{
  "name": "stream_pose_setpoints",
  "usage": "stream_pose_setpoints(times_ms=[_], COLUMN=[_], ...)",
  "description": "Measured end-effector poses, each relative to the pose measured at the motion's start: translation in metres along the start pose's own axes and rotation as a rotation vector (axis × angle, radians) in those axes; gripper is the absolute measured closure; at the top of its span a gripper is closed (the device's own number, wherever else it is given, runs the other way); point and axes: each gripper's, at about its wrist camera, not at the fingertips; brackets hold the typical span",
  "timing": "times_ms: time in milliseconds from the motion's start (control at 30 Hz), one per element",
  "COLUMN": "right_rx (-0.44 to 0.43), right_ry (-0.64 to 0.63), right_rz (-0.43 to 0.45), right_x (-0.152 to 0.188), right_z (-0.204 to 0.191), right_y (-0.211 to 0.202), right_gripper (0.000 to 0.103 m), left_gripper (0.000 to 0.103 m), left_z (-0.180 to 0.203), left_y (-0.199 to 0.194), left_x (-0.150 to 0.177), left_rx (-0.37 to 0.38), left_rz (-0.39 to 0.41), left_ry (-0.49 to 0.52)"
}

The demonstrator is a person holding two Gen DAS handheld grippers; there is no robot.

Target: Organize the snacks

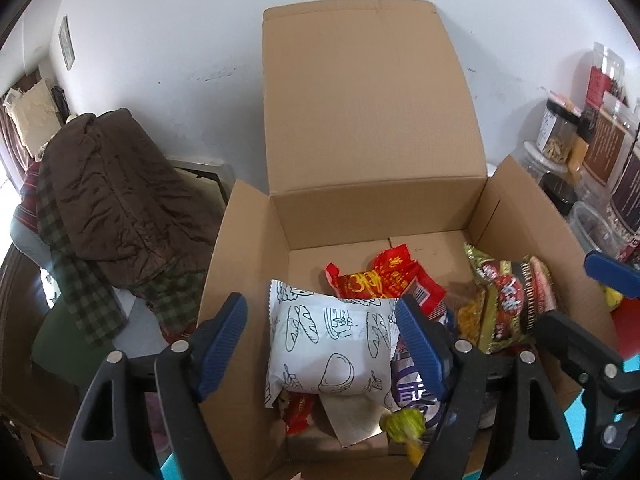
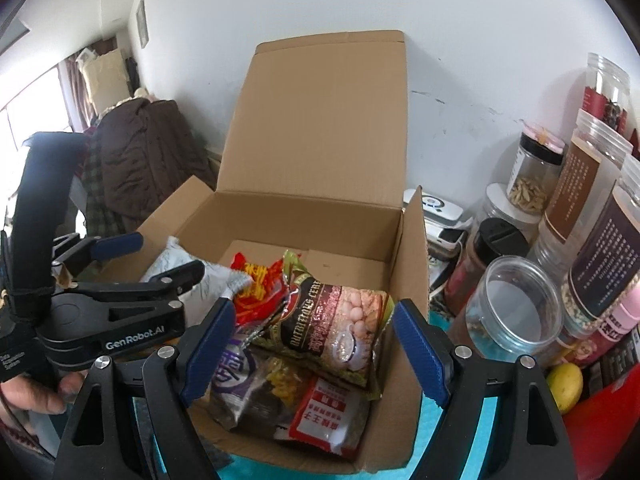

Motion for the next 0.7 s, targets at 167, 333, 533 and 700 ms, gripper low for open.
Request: stream_pose_setpoints(times_ms=[167, 333, 533, 700], right_rx=[0.012, 0.016, 0.018, 0.018], right_ry=[0.010, 0.002, -0.014, -0.028], right_rz=[0.011, 0.040, 0.097, 0.155], right_x=[-0.003, -0.004, -0.010, -0.010], right_z=[-0.001, -0.008, -0.018, -0.030], right_y=[-0.009, -0.032, -0.072, -0.112], right_gripper=[0.021, 0.021, 0.021, 0.021], left_gripper=[0.026, 0.026, 0.026, 0.026], left_z=[-0.004, -0.004, -0.012, -0.019], left_y=[-0.015, -0.046, -0.095, -0.136], left_x=[-0.004, -0.007, -0.004, 0.005], left_rx=[0.031, 0.046, 0.016, -0.004], left_rz=[0.015, 0.062, 0.126, 0.184], left_ry=[-0.025, -0.024, -0.036, -0.031])
Point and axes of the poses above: each gripper's, at about its wrist camera, not at the fingertips, and y roughly the way its jaws point, z to its right, x to its underside, and after that the axes turned 5 degrees about y, right-handed
